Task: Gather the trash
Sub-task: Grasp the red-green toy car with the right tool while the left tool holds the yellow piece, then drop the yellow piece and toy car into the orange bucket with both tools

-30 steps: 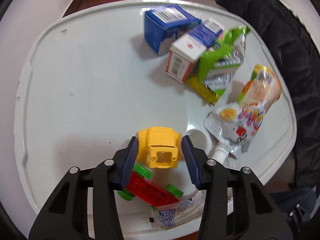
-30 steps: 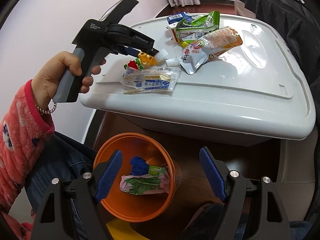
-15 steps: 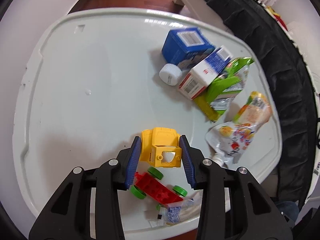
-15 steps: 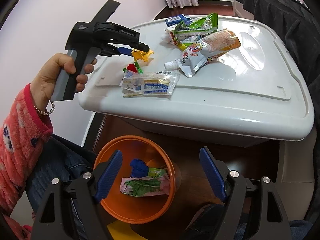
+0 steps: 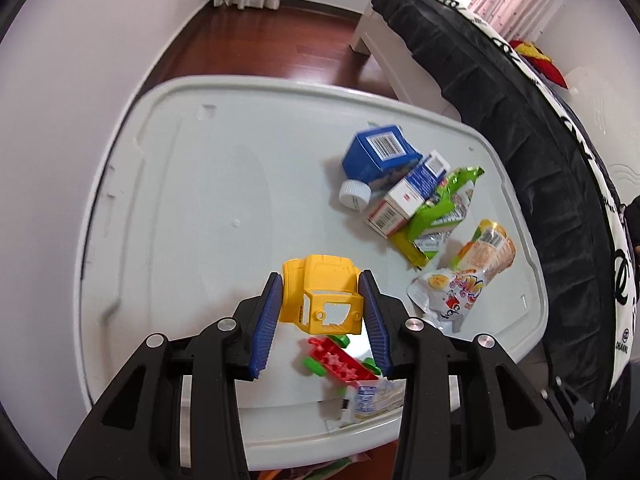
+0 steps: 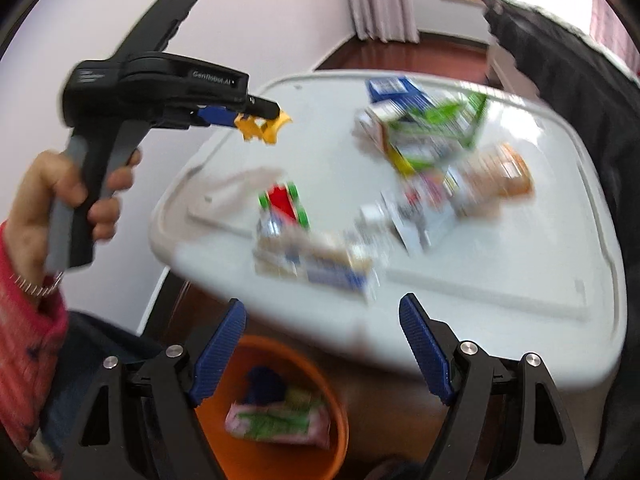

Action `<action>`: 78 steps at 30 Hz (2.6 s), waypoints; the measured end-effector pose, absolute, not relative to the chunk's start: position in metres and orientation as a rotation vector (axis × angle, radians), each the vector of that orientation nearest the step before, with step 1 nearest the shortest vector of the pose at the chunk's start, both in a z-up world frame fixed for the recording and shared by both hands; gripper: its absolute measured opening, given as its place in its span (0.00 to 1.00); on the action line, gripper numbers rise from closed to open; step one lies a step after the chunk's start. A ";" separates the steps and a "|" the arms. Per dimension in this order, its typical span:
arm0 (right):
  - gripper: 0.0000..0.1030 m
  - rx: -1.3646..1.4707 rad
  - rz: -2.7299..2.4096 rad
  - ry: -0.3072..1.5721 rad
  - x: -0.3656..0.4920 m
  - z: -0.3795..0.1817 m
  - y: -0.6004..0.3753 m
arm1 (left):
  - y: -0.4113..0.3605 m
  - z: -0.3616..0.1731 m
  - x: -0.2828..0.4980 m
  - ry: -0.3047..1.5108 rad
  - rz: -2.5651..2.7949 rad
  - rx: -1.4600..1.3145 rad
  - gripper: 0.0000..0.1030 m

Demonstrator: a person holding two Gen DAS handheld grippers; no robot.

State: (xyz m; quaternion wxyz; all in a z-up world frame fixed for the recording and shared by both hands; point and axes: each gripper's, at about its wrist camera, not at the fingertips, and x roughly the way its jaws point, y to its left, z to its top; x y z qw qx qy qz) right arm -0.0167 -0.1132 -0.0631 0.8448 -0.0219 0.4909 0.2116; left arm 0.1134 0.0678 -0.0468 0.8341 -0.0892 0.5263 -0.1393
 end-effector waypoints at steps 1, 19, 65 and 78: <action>0.76 -0.074 0.456 1.032 -0.004 -0.065 -0.100 | 0.072 -0.044 0.113 1.108 -0.294 -0.201 0.38; 0.38 -0.211 0.462 1.179 0.095 -0.118 -0.010 | 0.129 -0.028 0.112 1.048 -0.230 -0.304 0.38; 0.38 0.024 0.579 1.119 -0.107 -0.074 -0.141 | 0.036 -0.076 -0.082 1.215 -0.361 -0.006 0.38; 0.38 0.028 0.625 1.359 -0.120 -0.139 -0.121 | 0.032 -0.144 -0.109 1.407 -0.314 -0.068 0.38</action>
